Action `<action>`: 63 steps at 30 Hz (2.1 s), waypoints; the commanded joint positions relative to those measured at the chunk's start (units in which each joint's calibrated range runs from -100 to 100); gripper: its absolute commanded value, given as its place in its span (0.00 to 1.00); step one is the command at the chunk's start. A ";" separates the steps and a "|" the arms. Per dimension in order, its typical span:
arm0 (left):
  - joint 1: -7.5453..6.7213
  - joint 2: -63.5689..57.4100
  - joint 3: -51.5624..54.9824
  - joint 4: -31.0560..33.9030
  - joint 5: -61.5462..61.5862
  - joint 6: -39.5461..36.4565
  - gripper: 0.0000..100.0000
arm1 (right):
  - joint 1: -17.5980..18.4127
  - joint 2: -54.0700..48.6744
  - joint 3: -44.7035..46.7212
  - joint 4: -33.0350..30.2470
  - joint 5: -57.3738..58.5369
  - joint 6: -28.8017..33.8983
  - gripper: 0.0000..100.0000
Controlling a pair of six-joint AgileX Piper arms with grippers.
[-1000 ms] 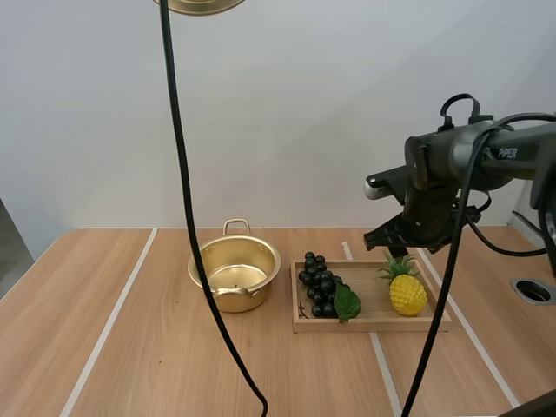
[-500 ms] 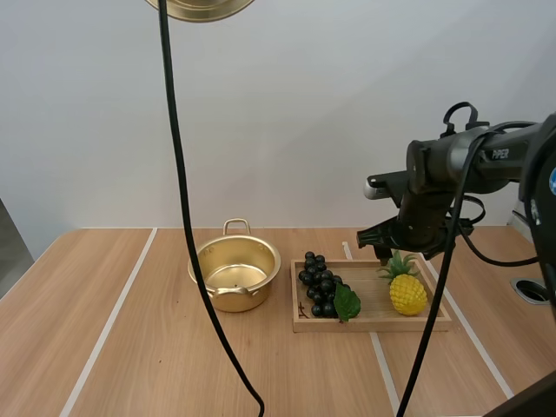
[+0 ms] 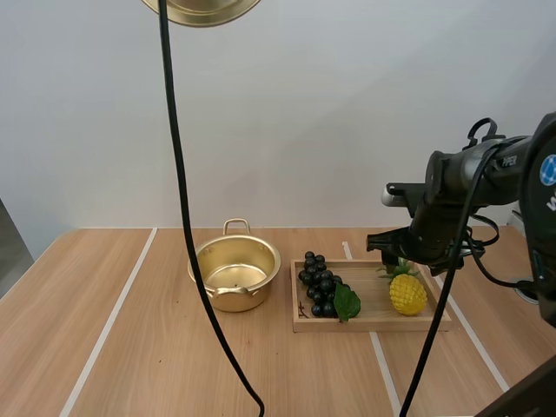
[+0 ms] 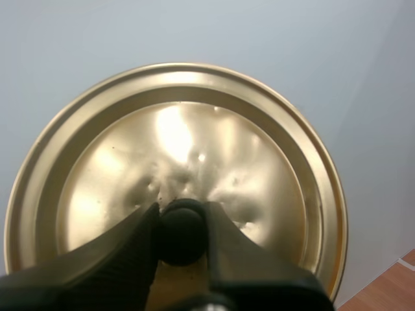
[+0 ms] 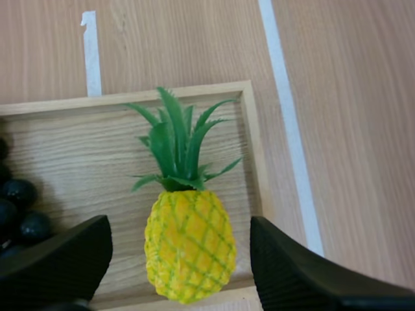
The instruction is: Open the pot, put the pineapple inside, and close it
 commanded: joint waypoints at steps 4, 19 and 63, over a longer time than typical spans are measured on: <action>0.11 -0.07 -0.64 -0.46 -1.04 0.16 0.00 | -0.19 1.93 0.77 -0.68 -0.12 -0.85 1.00; 0.11 0.04 -0.64 -0.46 -1.07 0.16 0.00 | -0.19 8.34 1.06 -3.56 -3.03 -0.85 1.00; 0.11 0.45 -0.64 -2.09 2.95 0.16 0.00 | -0.19 14.45 0.60 -4.77 -12.57 -0.50 0.12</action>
